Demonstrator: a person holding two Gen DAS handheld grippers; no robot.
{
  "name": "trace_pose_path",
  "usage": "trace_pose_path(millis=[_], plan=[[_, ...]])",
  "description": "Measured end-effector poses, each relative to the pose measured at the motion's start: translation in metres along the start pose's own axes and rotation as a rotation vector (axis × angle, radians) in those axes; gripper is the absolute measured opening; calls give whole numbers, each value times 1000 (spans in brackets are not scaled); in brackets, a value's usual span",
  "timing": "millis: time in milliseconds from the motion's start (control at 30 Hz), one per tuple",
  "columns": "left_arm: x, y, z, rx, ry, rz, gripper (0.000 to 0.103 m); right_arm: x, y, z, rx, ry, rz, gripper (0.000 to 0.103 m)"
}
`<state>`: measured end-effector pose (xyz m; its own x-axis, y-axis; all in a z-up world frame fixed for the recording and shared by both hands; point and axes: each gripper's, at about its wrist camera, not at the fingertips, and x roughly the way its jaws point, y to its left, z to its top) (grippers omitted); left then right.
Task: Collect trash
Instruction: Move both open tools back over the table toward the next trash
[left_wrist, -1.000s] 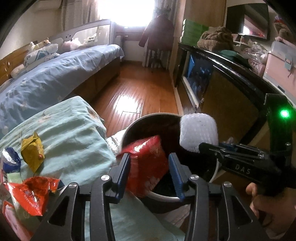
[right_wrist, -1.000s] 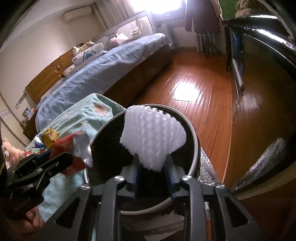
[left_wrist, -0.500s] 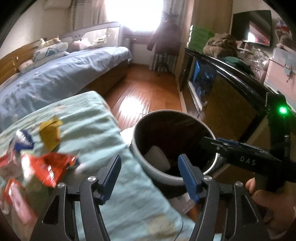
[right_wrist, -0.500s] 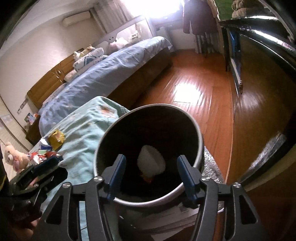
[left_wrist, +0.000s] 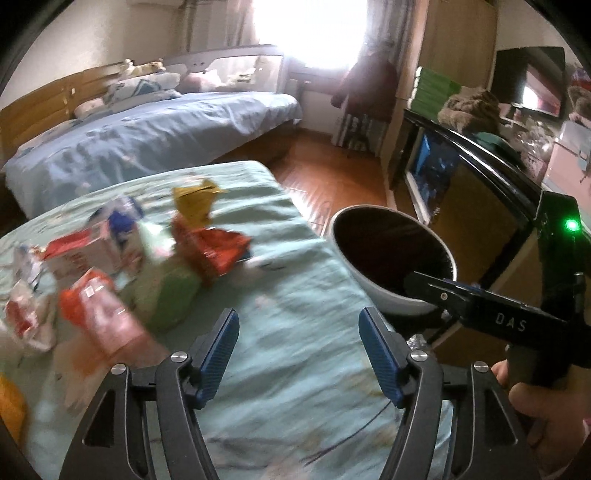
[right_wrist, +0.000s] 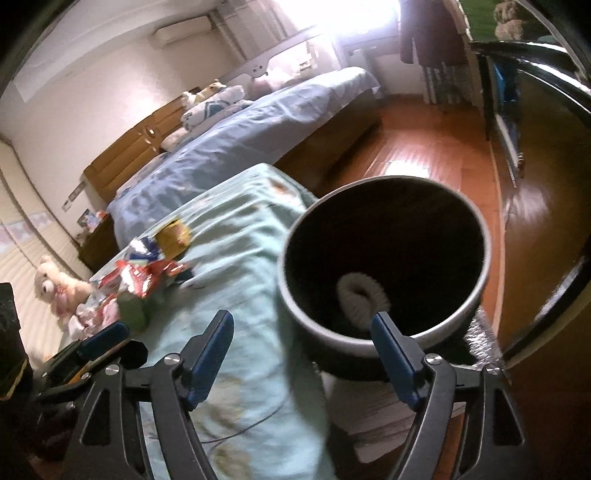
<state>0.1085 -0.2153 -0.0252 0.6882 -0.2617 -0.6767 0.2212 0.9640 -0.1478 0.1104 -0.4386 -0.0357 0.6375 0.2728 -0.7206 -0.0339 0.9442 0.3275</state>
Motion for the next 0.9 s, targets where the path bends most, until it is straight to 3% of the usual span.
trace_pose_path(millis=[467, 700, 900], plan=[[-59, 50, -27, -155, -38, 131, 70, 19, 55, -13, -95, 29, 62, 78], [-59, 64, -24, -237, -12, 161, 73, 37, 73, -7, -124, 54, 118, 78], [-42, 73, -11, -294, 18, 141, 73, 46, 80, -2, -129, 60, 120, 78]])
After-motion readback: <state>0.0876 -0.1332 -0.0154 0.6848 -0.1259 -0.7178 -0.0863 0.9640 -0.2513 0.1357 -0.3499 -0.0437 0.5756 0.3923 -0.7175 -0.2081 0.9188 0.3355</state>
